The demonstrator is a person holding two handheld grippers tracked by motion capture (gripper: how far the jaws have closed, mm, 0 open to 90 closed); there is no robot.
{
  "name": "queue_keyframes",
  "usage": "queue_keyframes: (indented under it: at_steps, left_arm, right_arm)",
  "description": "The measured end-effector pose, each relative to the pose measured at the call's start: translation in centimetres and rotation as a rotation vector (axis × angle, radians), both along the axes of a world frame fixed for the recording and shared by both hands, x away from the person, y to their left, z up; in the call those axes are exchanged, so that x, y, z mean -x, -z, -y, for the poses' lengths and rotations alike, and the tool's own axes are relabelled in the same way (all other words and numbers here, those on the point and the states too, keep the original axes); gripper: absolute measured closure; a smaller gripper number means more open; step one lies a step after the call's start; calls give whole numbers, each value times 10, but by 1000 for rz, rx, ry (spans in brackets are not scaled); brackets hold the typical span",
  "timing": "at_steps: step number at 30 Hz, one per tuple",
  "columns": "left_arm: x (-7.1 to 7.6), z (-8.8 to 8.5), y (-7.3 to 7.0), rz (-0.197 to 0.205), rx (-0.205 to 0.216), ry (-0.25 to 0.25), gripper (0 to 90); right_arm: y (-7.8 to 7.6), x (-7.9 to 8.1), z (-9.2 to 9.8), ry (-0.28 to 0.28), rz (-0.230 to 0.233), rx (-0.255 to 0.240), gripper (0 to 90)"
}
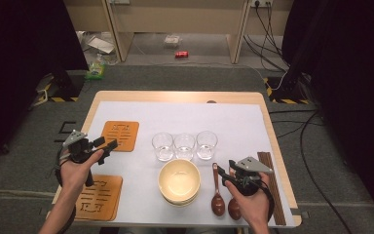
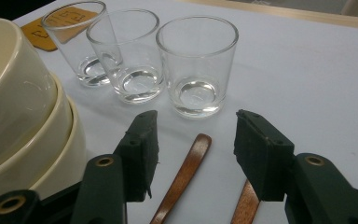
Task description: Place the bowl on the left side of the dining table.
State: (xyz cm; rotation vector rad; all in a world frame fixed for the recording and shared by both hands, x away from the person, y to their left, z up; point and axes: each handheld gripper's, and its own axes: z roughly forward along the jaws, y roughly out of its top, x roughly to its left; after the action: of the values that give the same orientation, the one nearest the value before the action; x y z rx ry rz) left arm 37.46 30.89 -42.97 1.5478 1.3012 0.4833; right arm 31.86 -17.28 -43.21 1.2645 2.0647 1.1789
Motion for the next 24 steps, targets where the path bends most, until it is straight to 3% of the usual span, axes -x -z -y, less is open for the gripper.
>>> queue_keyframes:
  at_steps: [8,17,24]
  left_arm:
    - [11,18,-8,27,-2,59,379]
    - [17,30,-14,40,-19,93,395]
    - [25,51,-24,62,-18,165,390]
  right_arm:
    - [1,1,2,17,3,0,509]
    - [1,0,2,22,4,1,516]
    - [2,-1,1,24,9,2,523]
